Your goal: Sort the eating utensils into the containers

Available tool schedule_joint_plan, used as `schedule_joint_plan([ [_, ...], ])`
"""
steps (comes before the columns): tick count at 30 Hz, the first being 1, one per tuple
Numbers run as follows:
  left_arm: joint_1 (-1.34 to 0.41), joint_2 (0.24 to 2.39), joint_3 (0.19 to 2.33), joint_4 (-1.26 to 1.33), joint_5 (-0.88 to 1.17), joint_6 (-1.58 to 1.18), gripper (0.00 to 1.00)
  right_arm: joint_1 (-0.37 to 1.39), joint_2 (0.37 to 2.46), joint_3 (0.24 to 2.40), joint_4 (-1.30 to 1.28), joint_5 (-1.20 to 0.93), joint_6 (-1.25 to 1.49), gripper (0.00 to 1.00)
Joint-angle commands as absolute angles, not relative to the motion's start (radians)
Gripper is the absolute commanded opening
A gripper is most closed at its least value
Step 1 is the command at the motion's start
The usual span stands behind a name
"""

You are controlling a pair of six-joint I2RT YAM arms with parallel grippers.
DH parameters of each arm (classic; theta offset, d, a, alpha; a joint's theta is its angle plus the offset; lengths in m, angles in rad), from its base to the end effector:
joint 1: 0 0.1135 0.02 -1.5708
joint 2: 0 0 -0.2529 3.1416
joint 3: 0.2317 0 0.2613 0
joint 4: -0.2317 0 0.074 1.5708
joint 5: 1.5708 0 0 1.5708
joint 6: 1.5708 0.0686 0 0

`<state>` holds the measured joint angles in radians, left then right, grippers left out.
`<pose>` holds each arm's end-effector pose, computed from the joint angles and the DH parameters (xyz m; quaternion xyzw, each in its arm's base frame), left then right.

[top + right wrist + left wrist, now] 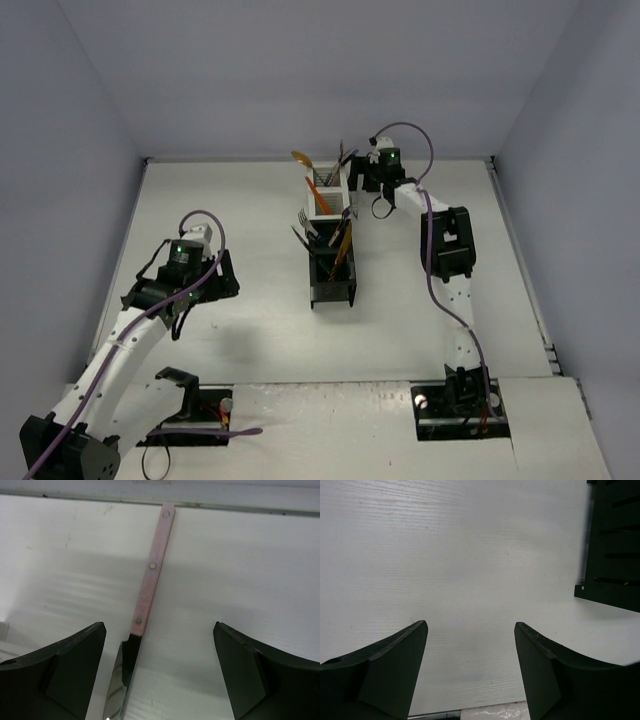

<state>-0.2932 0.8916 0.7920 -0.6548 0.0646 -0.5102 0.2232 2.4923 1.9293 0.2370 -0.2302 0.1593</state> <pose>0.2131 -0.0690 0.2471 -0.0866 0.9134 -0.1824 0.3536 0.5835 0.1485 0.1363 -0.0927 0.8046 0.2017 0.5508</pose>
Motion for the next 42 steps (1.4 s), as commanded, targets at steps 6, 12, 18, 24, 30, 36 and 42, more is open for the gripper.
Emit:
schedule_joint_plan([
  [6, -0.284, 0.847, 0.858, -0.695, 0.056, -0.521, 0.67, 0.235, 2.552, 2.015, 0.276, -0.073, 0.18, 0.94],
  [12, -0.282, 0.825, 0.86, -0.715, 0.041, -0.517, 0.67, 0.249, 2.567, 2.024, 0.261, -0.003, 0.174, 0.99],
  [18, -0.282, 0.811, 0.865, -0.724, 0.037, -0.516, 0.67, 0.256, 2.589, 2.064, 0.192, 0.055, 0.164, 1.0],
  [24, -0.282, 0.79, 0.856, -0.733, 0.035, -0.52, 0.67, 0.256, 2.595, 2.089, 0.108, 0.104, 0.156, 1.0],
  [30, -0.282, 0.777, 0.854, -0.741, 0.035, -0.517, 0.67, 0.23, 2.572, 2.029, 0.05, 0.166, 0.201, 1.0],
  [36, -0.282, 0.776, 0.862, -0.742, 0.043, -0.514, 0.67, 0.197, 2.497, 1.898, 0.044, 0.17, 0.28, 1.0],
  [42, -0.283, 0.772, 0.875, -0.741, 0.051, -0.517, 0.67, 0.186, 2.351, 1.694, 0.027, 0.195, 0.315, 1.0],
])
